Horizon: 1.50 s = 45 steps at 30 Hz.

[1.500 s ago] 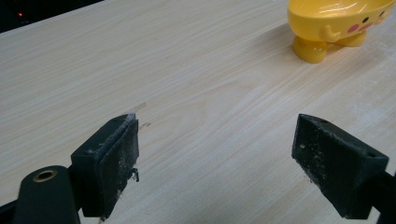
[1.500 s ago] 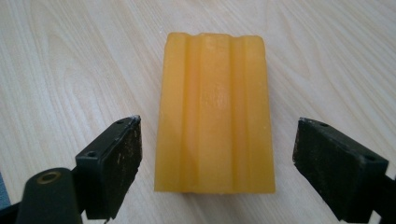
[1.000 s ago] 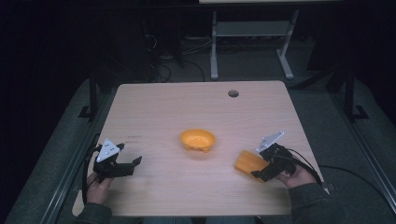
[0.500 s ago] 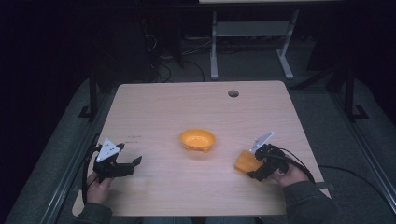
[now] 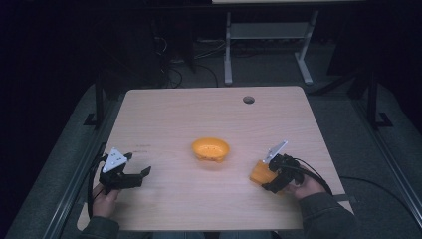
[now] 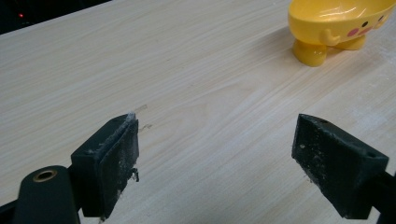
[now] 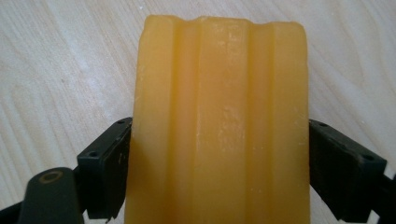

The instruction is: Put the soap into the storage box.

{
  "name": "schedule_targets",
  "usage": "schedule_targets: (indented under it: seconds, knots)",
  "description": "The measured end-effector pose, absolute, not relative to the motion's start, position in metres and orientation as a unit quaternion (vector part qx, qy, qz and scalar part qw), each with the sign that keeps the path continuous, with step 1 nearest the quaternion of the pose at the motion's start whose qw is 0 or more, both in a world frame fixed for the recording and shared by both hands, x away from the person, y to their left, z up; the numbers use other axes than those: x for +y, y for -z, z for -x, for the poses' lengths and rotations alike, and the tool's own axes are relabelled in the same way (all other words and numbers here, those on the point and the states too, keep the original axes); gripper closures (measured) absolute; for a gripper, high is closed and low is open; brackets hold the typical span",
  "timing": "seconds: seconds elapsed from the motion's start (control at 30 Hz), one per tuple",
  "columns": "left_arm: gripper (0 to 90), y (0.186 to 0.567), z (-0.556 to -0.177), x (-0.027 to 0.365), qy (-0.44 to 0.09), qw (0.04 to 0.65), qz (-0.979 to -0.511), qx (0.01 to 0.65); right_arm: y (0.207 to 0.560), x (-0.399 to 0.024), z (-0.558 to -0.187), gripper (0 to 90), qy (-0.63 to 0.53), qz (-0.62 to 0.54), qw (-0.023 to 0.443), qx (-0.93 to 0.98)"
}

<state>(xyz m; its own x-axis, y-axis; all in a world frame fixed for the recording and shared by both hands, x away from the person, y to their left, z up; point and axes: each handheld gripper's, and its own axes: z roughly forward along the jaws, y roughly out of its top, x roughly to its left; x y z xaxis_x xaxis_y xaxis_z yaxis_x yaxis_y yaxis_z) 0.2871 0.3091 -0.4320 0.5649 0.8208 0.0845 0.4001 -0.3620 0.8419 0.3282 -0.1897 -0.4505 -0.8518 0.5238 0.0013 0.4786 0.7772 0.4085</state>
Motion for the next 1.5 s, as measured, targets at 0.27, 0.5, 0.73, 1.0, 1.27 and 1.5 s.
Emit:
schedule_targets:
  seconds: [0.27,0.5,0.73,1.0,1.27,1.5]
  knots:
    - [14.1,0.432,-0.287,0.309,-0.255,0.410,-0.783,0.393,0.453,-0.187,-0.329,16.5,-0.193,-0.266,0.057,0.943]
    - [14.1,0.432,-0.287,0.309,-0.255,0.412,-0.782,0.392,0.453,-0.186,-0.329,18.9,-0.198,-0.265,0.051,0.942]
    - [14.1,0.432,-0.287,0.309,-0.255,0.411,-0.782,0.393,0.453,-0.187,-0.329,19.4,-0.199,-0.260,0.055,0.943]
    - [14.0,0.432,-0.287,0.310,-0.256,0.411,-0.782,0.392,0.452,-0.186,-0.327,20.1,-0.198,-0.250,0.056,0.946]
    - [14.1,0.431,-0.287,0.311,-0.256,0.413,-0.780,0.394,0.444,-0.182,-0.327,20.2,-0.212,-0.236,0.055,0.947]
    - [14.1,0.431,-0.287,0.311,-0.257,0.415,-0.778,0.396,0.436,-0.179,-0.330,20.3,-0.219,-0.231,0.058,0.946]
